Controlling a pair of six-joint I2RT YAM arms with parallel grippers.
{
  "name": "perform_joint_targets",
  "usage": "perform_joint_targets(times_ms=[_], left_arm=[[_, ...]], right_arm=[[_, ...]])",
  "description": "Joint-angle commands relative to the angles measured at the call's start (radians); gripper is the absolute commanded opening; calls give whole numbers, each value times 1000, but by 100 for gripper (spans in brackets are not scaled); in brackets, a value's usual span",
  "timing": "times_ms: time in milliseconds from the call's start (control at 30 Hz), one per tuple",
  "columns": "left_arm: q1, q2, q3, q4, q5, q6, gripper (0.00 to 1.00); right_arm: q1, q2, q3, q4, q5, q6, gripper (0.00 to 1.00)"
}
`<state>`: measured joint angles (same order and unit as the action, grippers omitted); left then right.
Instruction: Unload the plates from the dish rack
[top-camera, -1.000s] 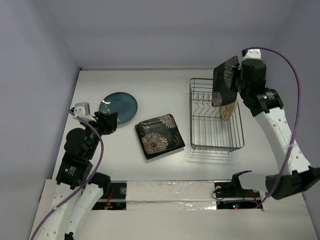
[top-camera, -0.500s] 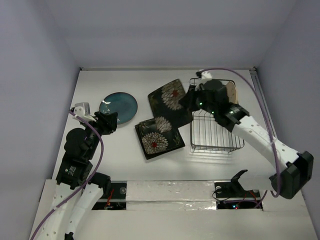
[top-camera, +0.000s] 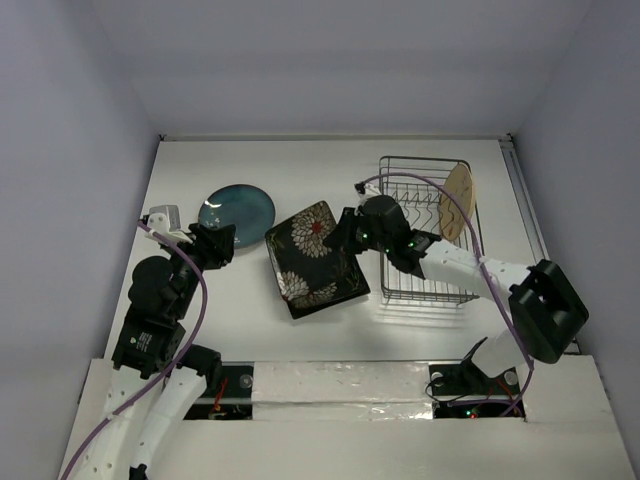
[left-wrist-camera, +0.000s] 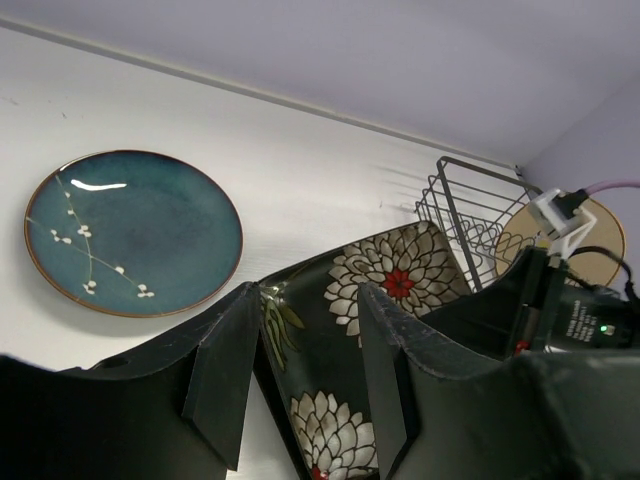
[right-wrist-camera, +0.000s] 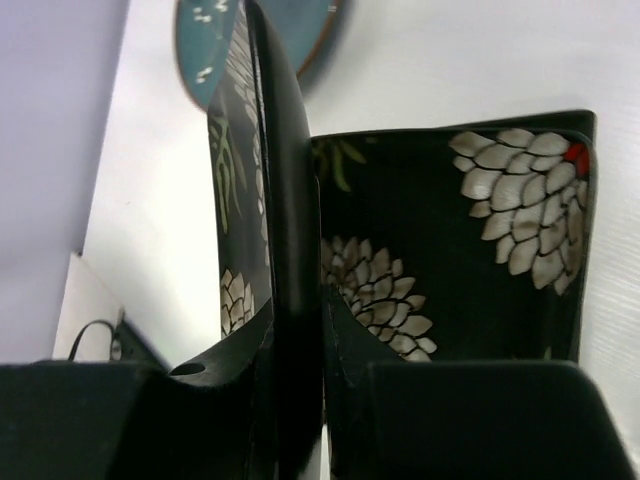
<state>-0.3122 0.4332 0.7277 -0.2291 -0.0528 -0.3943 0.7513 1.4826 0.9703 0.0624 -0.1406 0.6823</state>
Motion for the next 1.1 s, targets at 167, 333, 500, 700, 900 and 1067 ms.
perform_joint_targets(times_ms=[167,333,500,700,900,1067], left_arm=[[-1,-7,-8,36,10,5,41],[-1,-5,-8,36,7,5,41],[-1,-10,-8,36,8,5,40],[-1,-17,-8,36,7,3,40],[-1,-21,-8,34,8,3,40],[-1,-24,-8,33,8,3,41]], right_arm=[[-6,18,-28,235,35,82,0],[-6,28,-74,231,67,71,13],[-6,50,-81,177,87,46,34],[-6,74,-61,88,134,3,56],[-6,82,-21,7,222,-43,73],[-6,73,21,-55,275,-89,85]])
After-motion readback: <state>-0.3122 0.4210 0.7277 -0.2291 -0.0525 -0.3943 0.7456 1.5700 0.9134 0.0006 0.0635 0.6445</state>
